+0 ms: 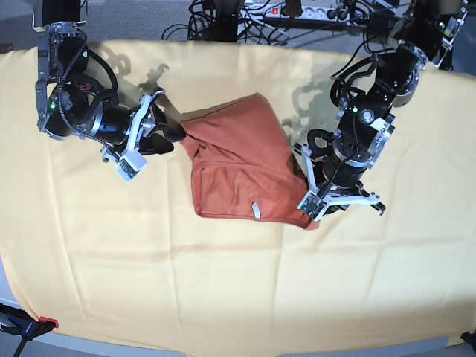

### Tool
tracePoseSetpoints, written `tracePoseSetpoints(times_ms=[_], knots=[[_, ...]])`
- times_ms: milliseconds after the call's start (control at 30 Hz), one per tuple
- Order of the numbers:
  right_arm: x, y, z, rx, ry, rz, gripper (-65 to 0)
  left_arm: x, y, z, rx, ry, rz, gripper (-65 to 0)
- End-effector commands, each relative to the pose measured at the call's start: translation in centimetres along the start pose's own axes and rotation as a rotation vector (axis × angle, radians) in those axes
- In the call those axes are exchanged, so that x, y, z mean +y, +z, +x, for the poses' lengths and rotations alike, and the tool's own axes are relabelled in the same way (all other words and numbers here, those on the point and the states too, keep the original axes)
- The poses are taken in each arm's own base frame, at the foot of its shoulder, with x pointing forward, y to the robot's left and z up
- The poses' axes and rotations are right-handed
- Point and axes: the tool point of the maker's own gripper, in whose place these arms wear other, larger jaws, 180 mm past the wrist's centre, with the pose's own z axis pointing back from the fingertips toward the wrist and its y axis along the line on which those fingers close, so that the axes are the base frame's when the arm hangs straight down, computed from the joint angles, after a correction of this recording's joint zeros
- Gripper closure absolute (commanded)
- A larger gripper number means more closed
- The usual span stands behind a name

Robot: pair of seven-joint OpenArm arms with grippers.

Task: Fold the T-shirt properly
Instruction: 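Pull the bundle edges apart with both grippers to flatten it, then release the shirt and lift both grippers away from it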

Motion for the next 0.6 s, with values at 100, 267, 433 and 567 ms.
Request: tracePoseSetpoints(times_ms=[100, 267, 433, 567], knots=[[-0.1, 0.5, 1.5, -0.045, 0.022, 0.001, -24.2, 0.4, 0.2, 1.2, -0.046, 0.019, -0.005, -14.1], [-0.2, 0.5, 1.5, -0.045, 0.024, 0.0, -24.2, 0.3, 0.2, 1.2, -0.046, 0.027, -0.014, -28.2], [-0.2, 0.5, 1.4, -0.037, 0.026, -0.003, -24.2, 0.9, 0.2, 0.9, -0.027, -0.001, 0.021, -36.9], [-0.2, 0.5, 0.6, 0.007, 0.024, 0.0, -24.2, 3.2, 0.4, 0.2, -0.003, 0.017, 0.126, -36.9]])
